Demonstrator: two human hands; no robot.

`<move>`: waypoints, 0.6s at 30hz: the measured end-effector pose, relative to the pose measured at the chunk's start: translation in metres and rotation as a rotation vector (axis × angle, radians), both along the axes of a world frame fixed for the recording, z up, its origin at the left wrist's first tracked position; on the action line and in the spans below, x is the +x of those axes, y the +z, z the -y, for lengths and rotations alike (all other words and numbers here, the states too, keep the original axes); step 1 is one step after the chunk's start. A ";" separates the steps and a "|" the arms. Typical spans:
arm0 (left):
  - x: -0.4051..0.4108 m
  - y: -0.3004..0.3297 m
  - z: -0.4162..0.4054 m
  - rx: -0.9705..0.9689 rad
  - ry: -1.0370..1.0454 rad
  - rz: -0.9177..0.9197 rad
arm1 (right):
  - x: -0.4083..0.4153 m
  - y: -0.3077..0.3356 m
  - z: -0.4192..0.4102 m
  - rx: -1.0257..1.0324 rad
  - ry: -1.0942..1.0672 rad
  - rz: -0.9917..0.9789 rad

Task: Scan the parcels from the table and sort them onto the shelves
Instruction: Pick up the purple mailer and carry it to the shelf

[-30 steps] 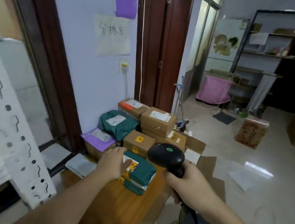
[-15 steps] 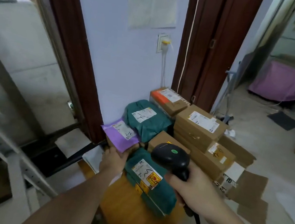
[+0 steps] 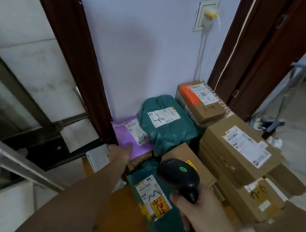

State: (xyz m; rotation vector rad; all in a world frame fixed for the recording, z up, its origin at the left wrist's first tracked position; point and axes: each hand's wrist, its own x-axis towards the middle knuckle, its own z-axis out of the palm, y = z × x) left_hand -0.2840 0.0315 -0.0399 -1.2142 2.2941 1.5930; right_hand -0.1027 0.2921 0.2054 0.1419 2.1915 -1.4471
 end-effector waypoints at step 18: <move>0.047 0.094 0.007 0.613 0.202 -0.340 | -0.041 0.006 0.007 0.007 0.084 0.059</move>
